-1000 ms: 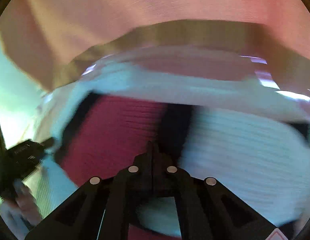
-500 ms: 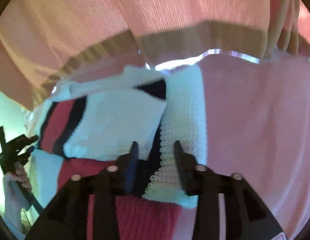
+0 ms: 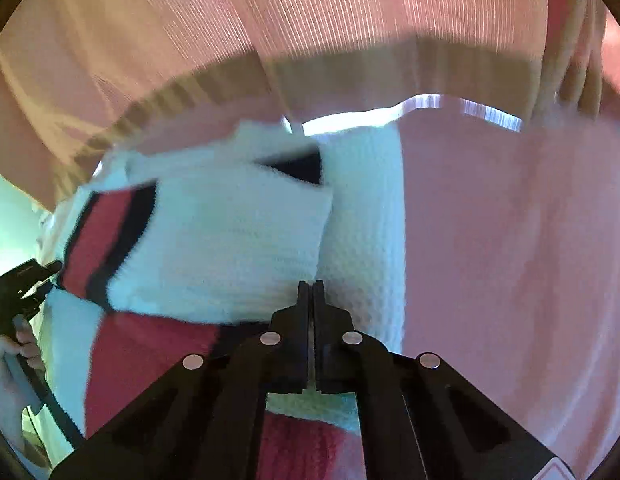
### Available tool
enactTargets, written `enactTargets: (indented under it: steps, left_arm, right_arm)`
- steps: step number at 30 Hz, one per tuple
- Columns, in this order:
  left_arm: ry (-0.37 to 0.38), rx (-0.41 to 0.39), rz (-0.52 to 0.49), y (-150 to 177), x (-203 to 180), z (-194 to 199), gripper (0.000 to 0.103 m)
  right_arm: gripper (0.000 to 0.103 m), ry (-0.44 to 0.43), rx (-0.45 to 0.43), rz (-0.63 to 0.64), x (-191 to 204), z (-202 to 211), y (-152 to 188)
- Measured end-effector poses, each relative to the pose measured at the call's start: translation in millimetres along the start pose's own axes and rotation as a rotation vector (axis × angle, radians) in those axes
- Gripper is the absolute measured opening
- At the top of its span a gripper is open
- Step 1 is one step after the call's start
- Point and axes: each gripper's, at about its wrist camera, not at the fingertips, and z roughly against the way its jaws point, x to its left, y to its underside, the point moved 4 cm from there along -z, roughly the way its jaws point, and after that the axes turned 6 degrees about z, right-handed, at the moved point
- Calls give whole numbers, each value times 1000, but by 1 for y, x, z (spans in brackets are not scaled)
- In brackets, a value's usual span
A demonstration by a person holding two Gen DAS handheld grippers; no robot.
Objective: Fold small clothes
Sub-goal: 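Lift the hem and fold it toward the collar with both grippers, then release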
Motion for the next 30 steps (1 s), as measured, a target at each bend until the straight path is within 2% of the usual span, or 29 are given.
enactTargets:
  steps: [3,5,7,9,12,15,21,24,27,28,30]
  left_arm:
    - [43,25,37,-1,6,7,33]
    - [70,45,42,-1,10,13,33]
    - [73,49,36,1,16,22,34]
    - [33,26,24,3,27,36,44]
    - [65,47,9,7,38,50,48]
    - [82,62,1,15,50,61,53]
    - [127,115,-51,39,55,73,56]
    - [197,130,-79,58,43,84,56]
    - [292,126,-182,84,1,93,56]
    - [296,122,-212,90,-12,91,56]
    - [307,126,-265,103,-48,82,56]
  right_arm:
    - [2,-15,-32,21,9,19,-6]
    - [3,21,-58,50,13,35,-7]
    - [10,62,-69,50,10,51,-1]
    - [18,50,-76,39,9,64,4]
    - [32,31,-106,18,12,87,20]
    - [39,44,-99,50,22,100,42]
    - [39,-8,-47,33,33,101,81]
    - [38,-82,-39,59,54,98,92]
    - [37,-159,-61,136,96,93,87]
    - [35,-179,-66,164,111,89,83]
    - [22,-174,-79,234,137,76,66]
